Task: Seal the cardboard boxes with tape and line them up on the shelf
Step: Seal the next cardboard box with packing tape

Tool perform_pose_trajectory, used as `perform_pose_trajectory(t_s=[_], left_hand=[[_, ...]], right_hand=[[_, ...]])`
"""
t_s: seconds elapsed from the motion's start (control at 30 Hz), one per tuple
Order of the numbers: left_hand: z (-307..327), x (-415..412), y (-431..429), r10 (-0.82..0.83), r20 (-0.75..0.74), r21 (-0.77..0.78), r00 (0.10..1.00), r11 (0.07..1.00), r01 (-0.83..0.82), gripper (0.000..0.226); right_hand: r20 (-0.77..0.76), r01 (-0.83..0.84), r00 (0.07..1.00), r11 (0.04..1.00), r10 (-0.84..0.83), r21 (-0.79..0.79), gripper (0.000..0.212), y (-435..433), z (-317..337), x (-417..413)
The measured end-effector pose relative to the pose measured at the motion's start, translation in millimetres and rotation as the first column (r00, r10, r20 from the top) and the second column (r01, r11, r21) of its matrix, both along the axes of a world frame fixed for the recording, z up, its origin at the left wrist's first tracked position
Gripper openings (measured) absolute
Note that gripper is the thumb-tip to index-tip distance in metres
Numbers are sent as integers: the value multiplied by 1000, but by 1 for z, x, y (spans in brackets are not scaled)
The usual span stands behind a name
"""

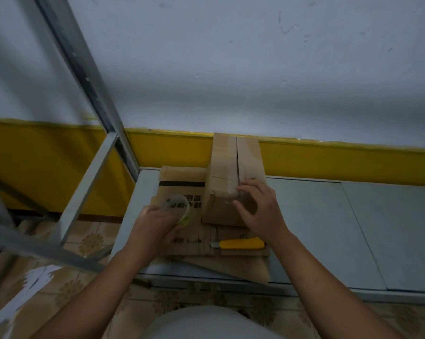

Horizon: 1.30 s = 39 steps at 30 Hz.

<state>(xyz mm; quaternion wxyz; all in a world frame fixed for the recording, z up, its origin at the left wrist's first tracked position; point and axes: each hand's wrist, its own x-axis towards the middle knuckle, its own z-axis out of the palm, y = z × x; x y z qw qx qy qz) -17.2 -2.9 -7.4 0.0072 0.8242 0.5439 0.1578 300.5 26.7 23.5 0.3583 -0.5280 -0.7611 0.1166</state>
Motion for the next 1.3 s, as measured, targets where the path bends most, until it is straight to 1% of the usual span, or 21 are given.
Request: perform_pose_trajectory(t_s=[0.13, 0.27, 0.33, 0.37, 0.5, 0.63, 0.67, 0.73, 0.8, 0.87, 0.93, 1.03, 1.1, 1.17, 1.2, 1.23, 1.3], left_hand=[[53, 2, -5, -97, 78, 156, 992, 984, 84, 22], [93, 25, 5, -243, 110, 249, 964, 946, 210, 15], [105, 41, 13, -307, 146, 255, 940, 930, 264, 12], [109, 48, 17, -330, 162, 243, 930, 927, 287, 12], [118, 71, 29, -357, 196, 214, 913, 924, 316, 18], [123, 84, 37, -333, 232, 140, 914, 941, 307, 24], [124, 87, 38, -334, 258, 118, 907, 942, 314, 20], [130, 91, 41, -368, 345, 62, 863, 927, 371, 9], [135, 92, 45, -374, 488, -25, 789, 897, 441, 19], [137, 91, 49, -344, 617, -92, 708, 862, 499, 26], [135, 92, 52, -339, 666, -101, 664, 842, 530, 30], [131, 96, 54, -288, 711, -112, 641, 854, 508, 19], [131, 97, 57, -255, 707, -136, 660, 867, 480, 21], [130, 95, 60, -272, 633, -138, 725, 881, 452, 31], [130, 93, 62, -273, 574, -144, 772, 895, 423, 37], [131, 91, 65, -253, 485, -161, 837, 915, 369, 46], [135, 86, 70, -157, 231, -187, 960, 961, 202, 69]], right_hand=[[-49, -45, 998, 998, 43, -40, 43, -7, 18, -5], [-164, -194, 973, 959, 162, -205, 58, -14, 56, -21], [-219, -227, 959, 954, 183, -197, 58, -13, 69, -28], [-250, -213, 954, 963, 167, -166, 54, -11, 73, -29], [-321, -60, 946, 997, 44, -42, 34, -9, 80, -19], [-344, -24, 938, 999, 33, 32, 14, -13, 84, -12], [-344, -23, 938, 1000, 26, 13, 11, -13, 85, -11], [-391, -36, 920, 995, -4, -95, 10, -12, 87, -9], [-496, -62, 866, 972, -61, -227, 10, -10, 91, -7], [-582, -74, 804, 948, -126, -308, 13, -7, 94, -4], [-579, -66, 804, 946, -138, -317, 17, -2, 96, 0], [-542, -24, 827, 953, -151, -303, 15, 1, 97, 2], [-525, -9, 834, 947, -169, -320, 14, 2, 95, 1], [-518, 21, 830, 941, -205, -338, 14, 2, 92, 6], [-524, 36, 822, 939, -222, -342, 14, 1, 92, 10], [-530, 44, 816, 939, -231, -340, 13, 0, 94, 15], [-532, 46, 816, 942, -227, -331, 11, -4, 100, 22]])
